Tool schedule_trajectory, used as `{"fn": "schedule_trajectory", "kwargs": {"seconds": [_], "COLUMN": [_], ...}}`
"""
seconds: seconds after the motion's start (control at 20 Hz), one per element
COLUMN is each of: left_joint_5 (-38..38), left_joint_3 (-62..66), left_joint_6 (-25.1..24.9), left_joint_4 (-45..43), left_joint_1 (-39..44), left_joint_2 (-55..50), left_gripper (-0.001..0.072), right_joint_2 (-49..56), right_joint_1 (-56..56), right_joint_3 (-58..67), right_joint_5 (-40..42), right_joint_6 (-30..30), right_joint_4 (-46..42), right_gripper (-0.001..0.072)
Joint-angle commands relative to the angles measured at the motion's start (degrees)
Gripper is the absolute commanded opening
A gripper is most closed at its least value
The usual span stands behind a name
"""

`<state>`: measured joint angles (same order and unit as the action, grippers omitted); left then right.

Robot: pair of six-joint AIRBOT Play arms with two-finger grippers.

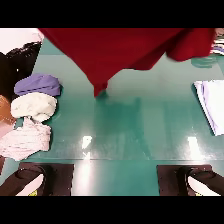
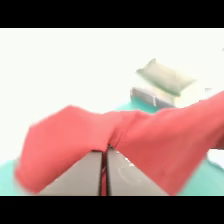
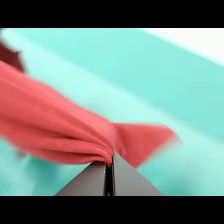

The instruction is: Fold the shirts.

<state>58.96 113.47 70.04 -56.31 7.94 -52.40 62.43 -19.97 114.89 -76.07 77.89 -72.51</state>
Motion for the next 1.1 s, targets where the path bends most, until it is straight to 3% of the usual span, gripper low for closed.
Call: {"fn": "schedule_trajectory", "kwargs": {"seconds": [0.0,0.15,0.25,0.4,0.55,0.7,0.8,1.05], "left_joint_5": [-3.45,-6.49,-6.34,-5.84,2.62,13.77,13.94,2.54], "left_joint_3": [9.46,12.83,12.5,4.79,-5.7,-12.74,-17.44,-19.71], "left_joint_6": [0.07,0.04,0.04,1.25,6.6,7.1,7.06,6.45], "left_joint_4": [0.15,2.99,3.3,0.09,-6.78,-10.6,-12.31,-12.61], "left_joint_1": [0.0,0.0,0.0,0.0,-0.02,-0.02,-0.02,-0.02], "left_joint_2": [2.01,2.01,1.53,-0.48,-6.27,-16.44,-23.69,-39.32], "left_gripper": [0.0028,0.0028,0.0028,0.0028,0.0028,0.0029,0.0028,0.0029], "right_joint_2": [-4.15,-10.01,-11.56,-7.32,3.21,16.11,23.78,36.39], "right_joint_1": [-0.02,0.02,0.02,0.0,-0.04,-0.09,-0.76,-0.33], "right_joint_3": [2.38,-2.93,-4.7,-4.92,-4.94,-4.96,-5.95,-10.91], "right_joint_5": [1.33,2.64,1.36,-6.58,-17.75,-28.22,-27.67,-17.51], "right_joint_6": [-1.01,-0.17,3.87,8.24,11.87,13.88,13.53,10.84], "right_joint_4": [-1.79,-4.72,-7.76,-10.03,-10.03,-9.99,-9.7,-7.61], "right_gripper": [0.0015,0.0014,0.0014,0.0014,0.0014,0.0015,0.0015,0.0015]}}
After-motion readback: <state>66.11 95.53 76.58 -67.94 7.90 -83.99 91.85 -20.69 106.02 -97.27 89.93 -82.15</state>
